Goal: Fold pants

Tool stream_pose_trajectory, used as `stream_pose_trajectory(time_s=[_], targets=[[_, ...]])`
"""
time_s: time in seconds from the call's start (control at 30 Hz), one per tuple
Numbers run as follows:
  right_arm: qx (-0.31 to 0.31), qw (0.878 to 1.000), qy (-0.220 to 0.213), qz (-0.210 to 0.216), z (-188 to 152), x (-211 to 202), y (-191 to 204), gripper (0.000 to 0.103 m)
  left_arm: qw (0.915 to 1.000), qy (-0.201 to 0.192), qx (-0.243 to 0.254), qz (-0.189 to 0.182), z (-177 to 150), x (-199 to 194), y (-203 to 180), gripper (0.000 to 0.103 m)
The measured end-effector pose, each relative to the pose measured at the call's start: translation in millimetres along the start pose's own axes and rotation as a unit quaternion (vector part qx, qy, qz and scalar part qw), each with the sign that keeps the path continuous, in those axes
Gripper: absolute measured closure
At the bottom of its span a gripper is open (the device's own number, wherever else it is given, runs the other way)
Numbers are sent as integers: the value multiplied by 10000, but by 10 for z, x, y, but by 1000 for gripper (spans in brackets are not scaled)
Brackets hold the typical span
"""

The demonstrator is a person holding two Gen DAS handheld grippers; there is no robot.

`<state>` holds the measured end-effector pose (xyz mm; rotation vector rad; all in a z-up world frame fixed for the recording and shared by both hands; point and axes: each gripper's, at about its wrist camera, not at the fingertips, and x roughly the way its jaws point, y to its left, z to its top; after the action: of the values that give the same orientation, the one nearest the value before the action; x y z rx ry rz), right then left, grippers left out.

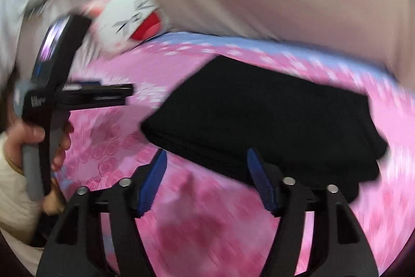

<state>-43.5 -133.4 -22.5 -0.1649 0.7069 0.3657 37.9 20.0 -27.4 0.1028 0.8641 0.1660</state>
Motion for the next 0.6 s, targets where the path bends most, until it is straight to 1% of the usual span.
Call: stream_pose_trajectory(time_s=[0.1,0.13,0.2,0.23,0.27,0.3,0.33,0.37,0.4,0.47,0.5,0.57,0.6], targets=[[-649,9975,128,-256,160,274,258,40,10000,5,24,62,-29,6,86,24],[-822,9957,236,-347,196,396,323,40,10000,29,9,66,-32,20,127,24],[-1056,9920,392,-566,232,589,406,40,9999,66,-8,76,-38,44,186,24],[-1131,9910,493,-521,223,682,438,40,9999,82,-14,79,-45,59,222,24],[-1105,9913,552,-454,213,749,438,42,9999,91,-14,81,-50,68,239,24],[-1070,9914,603,-446,209,799,431,48,9999,103,-11,83,-52,83,256,24],[-1045,9914,630,-482,196,820,423,50,9999,120,-10,81,-53,100,271,24],[-963,9923,605,-498,229,816,405,56,9999,132,-13,73,-53,112,279,24],[-826,9940,577,-431,267,788,398,64,9999,147,-17,66,-55,125,287,24],[-607,9966,513,-216,330,707,411,70,9998,169,-27,45,-58,153,296,23],[-644,9965,480,-227,338,680,458,70,9998,179,-36,35,-58,164,299,23],[-798,9944,621,-296,281,757,533,70,9998,198,-46,16,-59,181,288,23],[-819,9941,641,-308,218,792,531,67,9998,212,-41,9,-60,190,280,23]])
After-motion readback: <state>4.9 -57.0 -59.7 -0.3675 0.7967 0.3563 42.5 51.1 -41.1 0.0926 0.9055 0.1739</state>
